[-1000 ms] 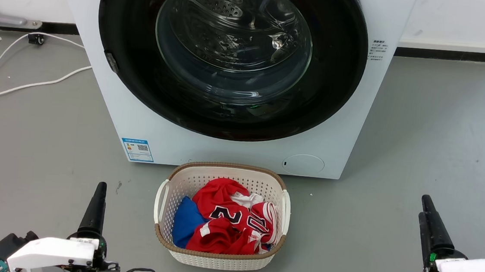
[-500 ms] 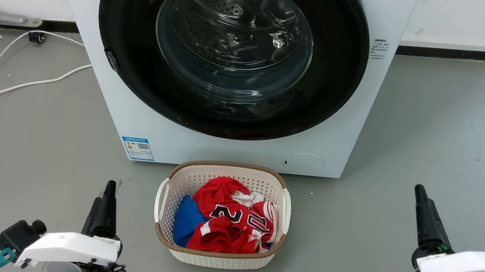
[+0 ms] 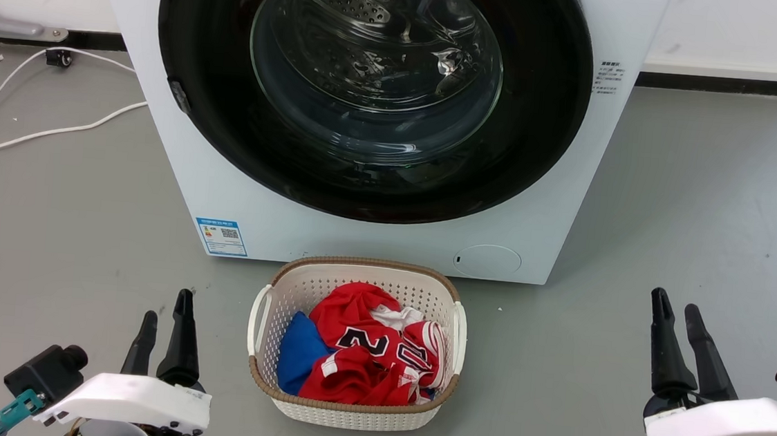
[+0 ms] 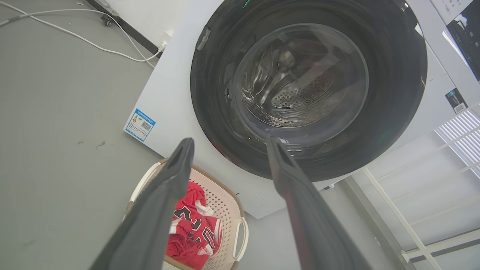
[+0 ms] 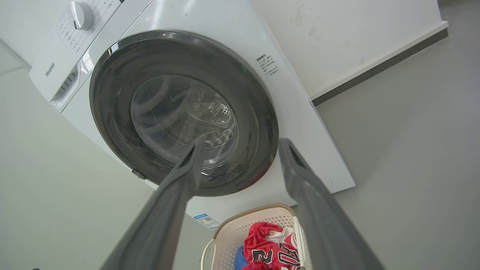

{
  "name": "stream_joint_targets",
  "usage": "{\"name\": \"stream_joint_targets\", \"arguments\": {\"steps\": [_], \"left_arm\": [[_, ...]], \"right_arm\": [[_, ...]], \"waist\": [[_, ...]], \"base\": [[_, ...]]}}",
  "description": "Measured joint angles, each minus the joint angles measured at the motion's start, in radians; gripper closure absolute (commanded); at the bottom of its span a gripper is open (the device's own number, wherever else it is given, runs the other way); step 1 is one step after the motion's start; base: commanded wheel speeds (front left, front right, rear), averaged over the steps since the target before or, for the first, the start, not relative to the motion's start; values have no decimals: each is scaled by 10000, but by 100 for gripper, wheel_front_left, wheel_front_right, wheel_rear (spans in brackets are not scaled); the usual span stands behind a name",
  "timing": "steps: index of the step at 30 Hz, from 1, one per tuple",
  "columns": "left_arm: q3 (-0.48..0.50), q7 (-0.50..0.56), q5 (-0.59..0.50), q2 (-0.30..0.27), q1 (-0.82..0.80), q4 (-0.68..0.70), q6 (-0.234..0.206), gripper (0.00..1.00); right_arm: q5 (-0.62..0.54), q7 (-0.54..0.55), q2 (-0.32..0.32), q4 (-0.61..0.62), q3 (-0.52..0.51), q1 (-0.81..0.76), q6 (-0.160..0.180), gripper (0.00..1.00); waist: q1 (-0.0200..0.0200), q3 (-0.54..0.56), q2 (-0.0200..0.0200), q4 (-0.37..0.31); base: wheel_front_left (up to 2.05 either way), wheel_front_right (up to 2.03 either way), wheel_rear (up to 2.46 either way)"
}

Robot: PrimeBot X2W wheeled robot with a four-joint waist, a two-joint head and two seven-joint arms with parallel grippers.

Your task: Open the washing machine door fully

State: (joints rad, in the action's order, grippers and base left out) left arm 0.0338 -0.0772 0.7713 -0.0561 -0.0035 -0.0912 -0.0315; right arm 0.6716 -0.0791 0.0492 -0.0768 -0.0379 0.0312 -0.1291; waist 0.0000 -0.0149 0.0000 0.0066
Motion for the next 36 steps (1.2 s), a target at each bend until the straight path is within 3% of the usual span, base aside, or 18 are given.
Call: {"name": "stream_joint_targets", "arguments": {"steps": [21, 36], "left_arm": [[-587, -593, -2412, -334, 190, 508, -658, 0], [-780, -965, -3837, -370, 290, 702, -769, 0]], "right_arm": [[-2838, -581, 0, 506, 134, -184, 0, 0], [-4155, -966, 2, 727, 88, -323, -2, 0]], "waist": [[0, -10, 0, 12], [0, -52, 0, 13]], "base": [[0, 0, 0], [0, 0, 0]]}}
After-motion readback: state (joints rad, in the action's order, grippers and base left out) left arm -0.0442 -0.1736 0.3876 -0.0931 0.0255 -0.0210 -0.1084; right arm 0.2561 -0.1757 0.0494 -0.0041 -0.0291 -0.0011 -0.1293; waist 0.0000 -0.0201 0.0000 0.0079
